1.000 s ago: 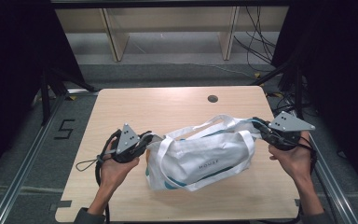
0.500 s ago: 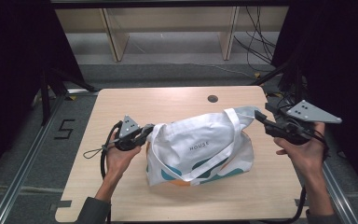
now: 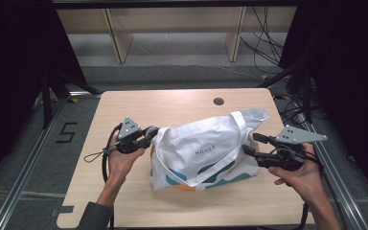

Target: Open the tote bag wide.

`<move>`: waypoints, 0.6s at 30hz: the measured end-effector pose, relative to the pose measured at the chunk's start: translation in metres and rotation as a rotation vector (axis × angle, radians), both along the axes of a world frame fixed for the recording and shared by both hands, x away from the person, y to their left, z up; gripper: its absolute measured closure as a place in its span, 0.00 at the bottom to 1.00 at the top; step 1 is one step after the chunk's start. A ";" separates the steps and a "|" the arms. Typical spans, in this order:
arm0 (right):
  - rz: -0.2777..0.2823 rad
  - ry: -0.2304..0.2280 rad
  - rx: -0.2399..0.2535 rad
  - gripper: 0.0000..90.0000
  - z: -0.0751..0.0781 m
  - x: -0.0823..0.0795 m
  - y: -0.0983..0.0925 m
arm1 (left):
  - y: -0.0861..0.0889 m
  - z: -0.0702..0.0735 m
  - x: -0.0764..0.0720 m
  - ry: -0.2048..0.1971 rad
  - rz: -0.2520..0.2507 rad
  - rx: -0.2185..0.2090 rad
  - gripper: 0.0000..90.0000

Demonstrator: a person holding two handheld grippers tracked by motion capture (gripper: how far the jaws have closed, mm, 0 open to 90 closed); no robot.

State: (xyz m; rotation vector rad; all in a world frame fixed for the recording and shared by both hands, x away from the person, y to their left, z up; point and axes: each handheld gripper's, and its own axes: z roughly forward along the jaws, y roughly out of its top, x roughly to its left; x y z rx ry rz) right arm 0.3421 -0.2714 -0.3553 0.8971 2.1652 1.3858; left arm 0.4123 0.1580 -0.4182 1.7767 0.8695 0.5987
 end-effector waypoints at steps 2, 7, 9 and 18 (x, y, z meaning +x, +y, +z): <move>0.014 0.013 0.003 0.70 -0.002 0.004 0.003 | 0.000 0.000 0.000 -0.002 0.001 -0.015 0.81; 0.070 -0.087 -0.141 0.98 -0.007 0.001 0.011 | 0.007 0.003 0.002 0.032 0.049 -0.096 0.58; 0.061 -0.110 -0.146 0.99 -0.009 -0.001 0.013 | 0.012 0.009 -0.001 0.043 0.073 -0.126 0.53; 0.068 -0.110 -0.159 0.99 -0.012 -0.001 0.013 | 0.035 0.064 -0.044 -0.002 0.028 -0.157 0.44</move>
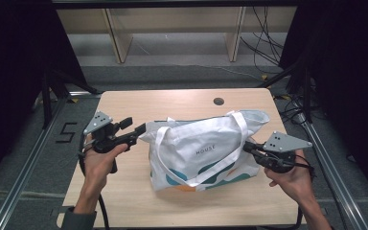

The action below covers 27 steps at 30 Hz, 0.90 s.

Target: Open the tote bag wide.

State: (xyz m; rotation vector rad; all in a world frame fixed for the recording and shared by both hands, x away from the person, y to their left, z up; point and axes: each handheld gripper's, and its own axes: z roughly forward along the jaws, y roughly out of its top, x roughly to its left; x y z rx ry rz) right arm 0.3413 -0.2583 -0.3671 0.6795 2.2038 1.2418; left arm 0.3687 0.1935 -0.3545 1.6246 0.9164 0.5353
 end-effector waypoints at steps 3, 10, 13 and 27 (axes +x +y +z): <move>-0.001 0.003 0.004 0.99 0.000 -0.001 -0.001 | -0.013 -0.001 -0.027 -0.008 -0.072 0.025 0.44; -0.004 -0.008 0.001 0.99 0.001 -0.002 -0.002 | -0.054 -0.031 -0.069 0.131 -0.164 -0.001 0.37; -0.002 -0.014 0.000 0.99 0.000 -0.002 -0.001 | -0.073 -0.039 -0.069 0.138 -0.199 0.019 0.36; 0.022 0.001 -0.028 1.00 -0.002 -0.003 0.000 | -0.124 -0.091 -0.040 0.082 -0.210 0.272 0.97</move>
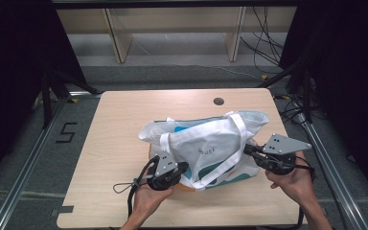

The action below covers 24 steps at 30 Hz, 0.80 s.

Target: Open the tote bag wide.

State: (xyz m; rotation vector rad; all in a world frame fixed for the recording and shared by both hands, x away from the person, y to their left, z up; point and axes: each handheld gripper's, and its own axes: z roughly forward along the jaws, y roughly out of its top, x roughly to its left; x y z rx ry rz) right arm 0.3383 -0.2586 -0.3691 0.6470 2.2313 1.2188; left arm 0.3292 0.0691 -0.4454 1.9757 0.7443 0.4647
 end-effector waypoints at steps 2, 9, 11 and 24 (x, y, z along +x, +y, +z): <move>0.011 0.005 -0.030 1.00 -0.002 -0.002 0.001 | -0.002 -0.008 0.001 -0.006 -0.013 0.029 0.97; 0.034 0.081 -0.101 1.00 -0.028 -0.005 0.001 | -0.008 -0.035 0.010 0.041 -0.023 0.136 0.97; 0.042 0.131 -0.123 1.00 -0.042 -0.004 0.006 | -0.010 -0.042 0.012 0.042 -0.015 0.139 0.97; 0.030 0.261 -0.184 1.00 -0.104 0.017 0.016 | -0.003 -0.043 0.008 0.165 -0.077 0.074 0.86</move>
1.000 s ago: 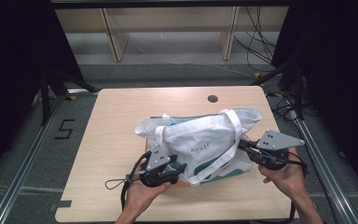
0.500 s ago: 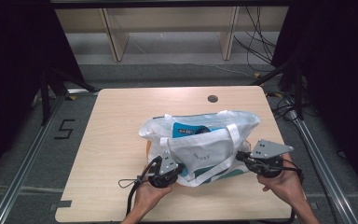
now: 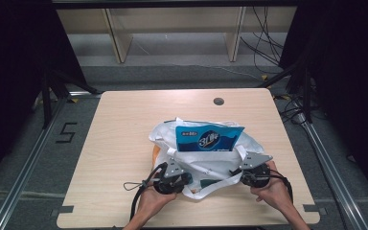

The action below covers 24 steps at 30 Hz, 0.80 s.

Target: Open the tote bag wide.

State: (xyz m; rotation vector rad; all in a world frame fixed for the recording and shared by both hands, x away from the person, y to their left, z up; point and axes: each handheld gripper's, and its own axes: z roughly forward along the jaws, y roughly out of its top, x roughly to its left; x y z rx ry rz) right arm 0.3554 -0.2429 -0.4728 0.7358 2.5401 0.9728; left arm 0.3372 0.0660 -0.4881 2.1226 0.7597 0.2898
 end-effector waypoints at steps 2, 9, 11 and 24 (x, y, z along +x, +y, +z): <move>-0.008 -0.013 0.028 0.99 0.001 -0.001 -0.001 | 0.010 0.013 -0.010 0.000 -0.014 -0.045 0.81; -0.032 0.042 0.108 0.63 0.024 -0.011 -0.020 | 0.060 0.058 -0.027 0.030 -0.011 -0.171 0.63; -0.034 0.030 0.106 0.60 0.036 -0.019 -0.028 | 0.073 0.070 -0.028 0.040 -0.020 -0.182 0.58; -0.131 -0.127 0.265 0.54 0.108 -0.035 -0.053 | 0.096 0.126 -0.030 -0.072 0.035 -0.238 0.42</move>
